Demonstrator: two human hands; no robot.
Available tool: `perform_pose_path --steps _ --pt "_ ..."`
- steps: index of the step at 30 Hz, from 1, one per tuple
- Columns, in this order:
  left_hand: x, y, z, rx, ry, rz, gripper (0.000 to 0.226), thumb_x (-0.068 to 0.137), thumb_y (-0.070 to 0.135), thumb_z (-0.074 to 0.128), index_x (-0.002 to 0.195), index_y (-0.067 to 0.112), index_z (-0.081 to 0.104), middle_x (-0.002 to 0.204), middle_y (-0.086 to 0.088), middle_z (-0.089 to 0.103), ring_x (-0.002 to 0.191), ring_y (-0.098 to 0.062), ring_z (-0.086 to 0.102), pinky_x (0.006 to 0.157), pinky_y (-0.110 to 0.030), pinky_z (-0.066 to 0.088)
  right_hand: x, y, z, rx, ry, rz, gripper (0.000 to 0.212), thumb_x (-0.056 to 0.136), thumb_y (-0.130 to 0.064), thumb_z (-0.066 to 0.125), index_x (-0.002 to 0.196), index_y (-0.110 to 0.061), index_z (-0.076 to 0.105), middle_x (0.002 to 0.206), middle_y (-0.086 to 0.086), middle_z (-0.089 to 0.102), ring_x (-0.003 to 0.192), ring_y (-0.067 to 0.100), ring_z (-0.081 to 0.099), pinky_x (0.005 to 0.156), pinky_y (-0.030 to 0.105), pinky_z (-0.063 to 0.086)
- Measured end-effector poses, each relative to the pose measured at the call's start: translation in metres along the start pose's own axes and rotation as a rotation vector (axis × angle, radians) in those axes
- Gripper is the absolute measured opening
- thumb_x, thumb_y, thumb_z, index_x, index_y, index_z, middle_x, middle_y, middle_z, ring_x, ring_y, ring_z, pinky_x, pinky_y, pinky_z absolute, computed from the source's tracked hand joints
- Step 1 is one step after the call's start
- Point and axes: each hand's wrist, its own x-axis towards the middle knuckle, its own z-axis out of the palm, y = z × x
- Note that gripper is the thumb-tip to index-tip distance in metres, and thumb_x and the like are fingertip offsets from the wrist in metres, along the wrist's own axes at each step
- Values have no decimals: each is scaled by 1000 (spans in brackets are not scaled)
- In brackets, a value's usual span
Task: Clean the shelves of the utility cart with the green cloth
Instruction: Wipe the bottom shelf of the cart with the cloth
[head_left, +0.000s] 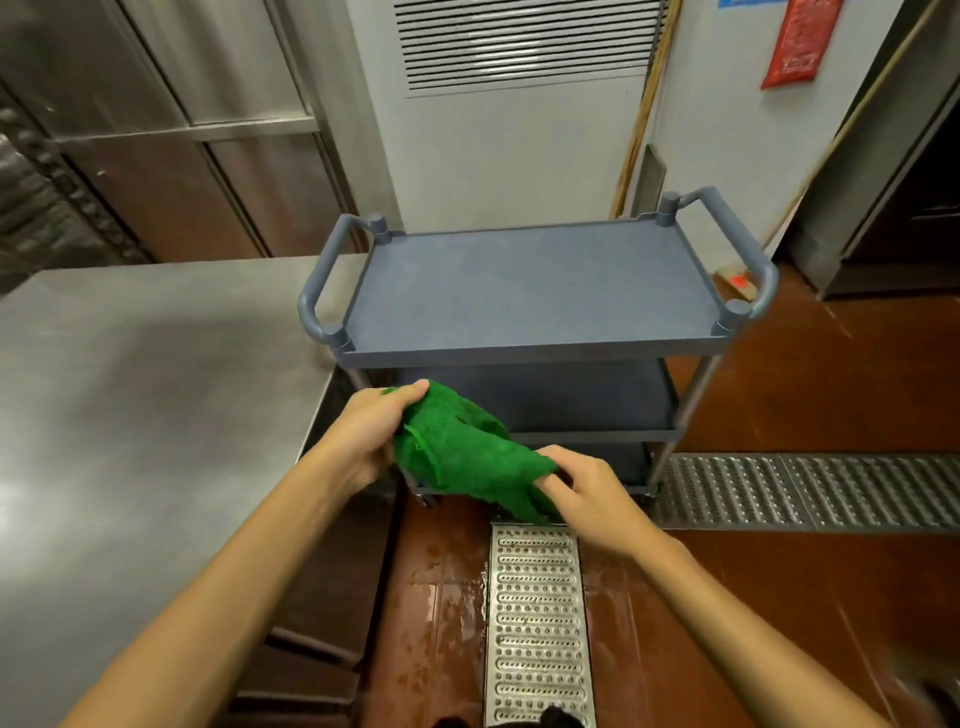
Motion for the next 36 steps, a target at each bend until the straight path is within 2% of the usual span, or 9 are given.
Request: perform_pose_path --steps 5,8,11,17,20,24,29,33,36 --pt "25 -4 -10 224 -69 3 41 87 46 70 98 7 77 94 -13 78 86 -25 76 75 -34 61 43 12 -30 69 176 105 16 99 -24 51 89 -25 63 81 0 68 77 18 64 73 45 50" --pt "49 -15 -18 429 -138 116 53 80 61 69 99 13 78 93 -7 78 90 -22 75 83 -37 60 71 10 -35 115 221 128 18 100 -25 50 89 -23 64 81 0 68 74 14 61 72 40 49" --pt "78 -25 -26 746 -229 269 91 52 89 66 119 27 68 110 10 72 103 -4 66 94 -29 52 96 5 -27 114 191 135 21 99 -28 50 86 -19 65 79 2 68 71 9 58 69 35 48" --pt "131 -16 -23 947 -532 402 118 46 70 88 148 47 32 150 21 39 137 3 36 113 -26 34 152 -2 9 -135 -74 116 20 92 -34 58 74 -24 57 71 -5 61 65 6 56 63 27 45" --pt "160 -16 -8 957 -671 493 100 59 60 87 144 37 40 138 19 54 126 3 51 105 -21 43 178 -1 26 -173 -169 179 12 90 -40 58 83 -31 62 81 -8 65 73 5 62 65 28 51" --pt "216 -26 -8 1136 -548 580 29 83 46 68 102 32 53 92 5 70 85 -15 66 77 -42 55 212 10 25 -303 -173 275 26 81 -55 63 76 -30 59 74 -7 64 68 10 61 61 33 52" --pt "265 -30 -16 1166 -641 551 24 93 49 57 104 27 53 101 3 71 93 -17 66 80 -40 53 243 55 25 -768 -535 382 61 60 -68 77 101 -27 58 102 -4 64 95 20 61 77 34 51" --pt "291 -52 -11 1243 -648 518 26 98 48 50 110 25 51 113 -1 69 105 -25 63 87 -42 50 259 97 43 -924 -583 370 30 74 -34 68 101 -24 64 106 2 70 105 28 64 81 37 52" --pt "311 -69 -18 1197 -591 426 22 98 47 50 108 27 49 108 -3 70 103 -25 64 84 -41 50 269 128 48 -839 -566 381 24 73 -33 62 96 -25 65 98 2 71 99 27 65 81 34 49"
